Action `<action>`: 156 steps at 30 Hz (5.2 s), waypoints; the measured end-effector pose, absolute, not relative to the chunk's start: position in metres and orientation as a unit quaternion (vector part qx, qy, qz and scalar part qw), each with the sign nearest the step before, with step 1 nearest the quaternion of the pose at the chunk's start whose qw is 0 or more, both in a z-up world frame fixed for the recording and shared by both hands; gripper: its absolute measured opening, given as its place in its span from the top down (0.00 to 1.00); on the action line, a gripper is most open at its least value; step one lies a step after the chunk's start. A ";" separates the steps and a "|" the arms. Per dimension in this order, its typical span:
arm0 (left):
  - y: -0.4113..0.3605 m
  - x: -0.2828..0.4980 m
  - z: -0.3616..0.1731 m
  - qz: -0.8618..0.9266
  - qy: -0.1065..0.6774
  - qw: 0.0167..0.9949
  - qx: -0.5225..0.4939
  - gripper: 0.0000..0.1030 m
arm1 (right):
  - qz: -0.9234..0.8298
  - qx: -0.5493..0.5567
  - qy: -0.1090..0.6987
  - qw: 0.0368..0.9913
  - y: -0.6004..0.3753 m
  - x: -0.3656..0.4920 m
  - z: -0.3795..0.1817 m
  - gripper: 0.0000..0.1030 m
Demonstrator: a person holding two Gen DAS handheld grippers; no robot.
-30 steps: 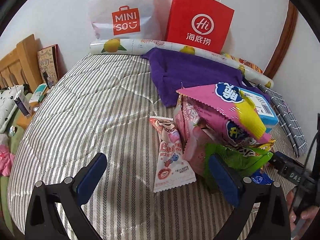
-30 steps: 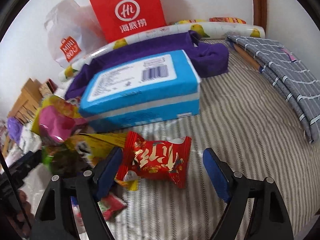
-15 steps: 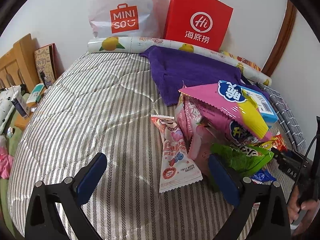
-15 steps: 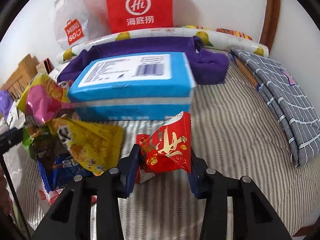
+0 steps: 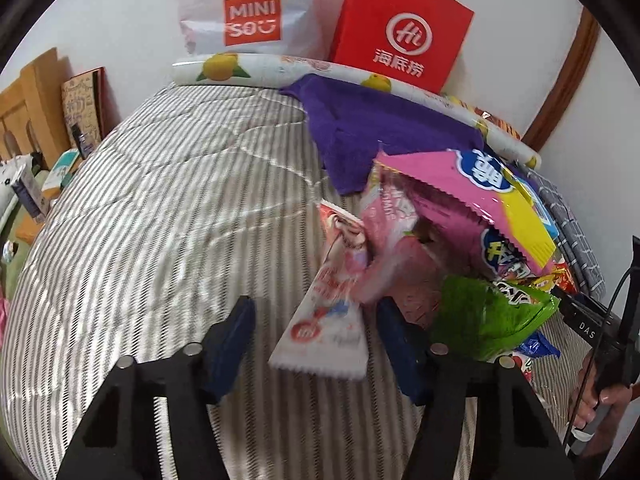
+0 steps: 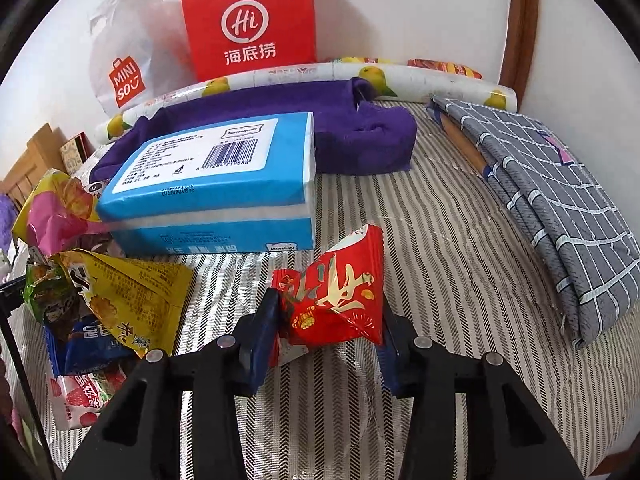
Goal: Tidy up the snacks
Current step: 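Grasp the red snack packet with the right tool while the left grasps the pink popsicle wrapper, then carry the red packet with the right tool while the left carries the popsicle wrapper to the towel, then open the right tool over the purple towel while the left releases the popsicle wrapper there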
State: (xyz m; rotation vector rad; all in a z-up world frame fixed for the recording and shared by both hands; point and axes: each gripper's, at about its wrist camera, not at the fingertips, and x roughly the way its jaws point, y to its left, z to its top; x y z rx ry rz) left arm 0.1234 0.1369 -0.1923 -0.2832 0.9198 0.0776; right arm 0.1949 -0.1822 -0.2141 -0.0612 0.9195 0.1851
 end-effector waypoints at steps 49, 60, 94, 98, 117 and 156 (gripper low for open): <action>0.144 0.100 -0.185 0.021 0.449 0.886 -0.115 0.45 | 0.087 -0.045 0.439 0.893 -0.180 0.194 -0.215 0.56; 0.141 0.124 -0.191 0.049 0.462 0.877 -0.121 0.79 | 0.094 -0.029 0.440 0.893 -0.184 0.194 -0.216 0.57; 0.083 0.165 -0.066 -0.062 0.401 0.906 -0.116 0.80 | 0.127 -0.021 0.375 0.918 -0.164 0.182 -0.088 0.59; 0.076 0.182 -0.060 -0.073 0.403 0.905 -0.113 0.80 | 0.132 -0.002 0.371 0.919 -0.165 0.195 -0.075 0.59; 0.076 0.261 -0.027 -0.084 0.396 0.910 -0.087 0.80 | 0.150 -0.007 0.342 0.928 -0.137 0.277 -0.036 0.58; 0.107 0.370 -0.138 -0.043 0.503 0.858 -0.093 0.80 | 0.160 0.001 0.439 0.884 -0.124 0.398 -0.152 0.62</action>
